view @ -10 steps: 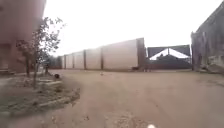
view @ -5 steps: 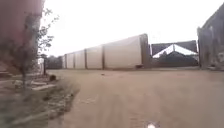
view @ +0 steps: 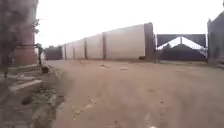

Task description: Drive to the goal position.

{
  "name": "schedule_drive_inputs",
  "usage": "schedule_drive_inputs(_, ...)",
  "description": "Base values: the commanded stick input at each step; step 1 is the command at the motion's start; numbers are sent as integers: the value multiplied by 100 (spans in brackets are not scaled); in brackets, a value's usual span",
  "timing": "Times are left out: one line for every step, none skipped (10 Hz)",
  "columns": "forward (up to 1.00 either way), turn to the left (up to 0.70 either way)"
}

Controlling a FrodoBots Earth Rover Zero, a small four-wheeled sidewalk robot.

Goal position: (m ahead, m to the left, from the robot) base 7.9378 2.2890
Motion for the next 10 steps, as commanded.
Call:
schedule_drive_inputs(100,0)
schedule_drive_inputs(100,0)
schedule_drive_inputs(100,0)
schedule_drive_inputs(100,0)
schedule_drive_inputs(100,0)
schedule_drive_inputs(100,0)
schedule_drive_inputs(100,0)
schedule_drive_inputs(100,0)
schedule_drive_inputs(100,0)
schedule_drive_inputs(100,0)
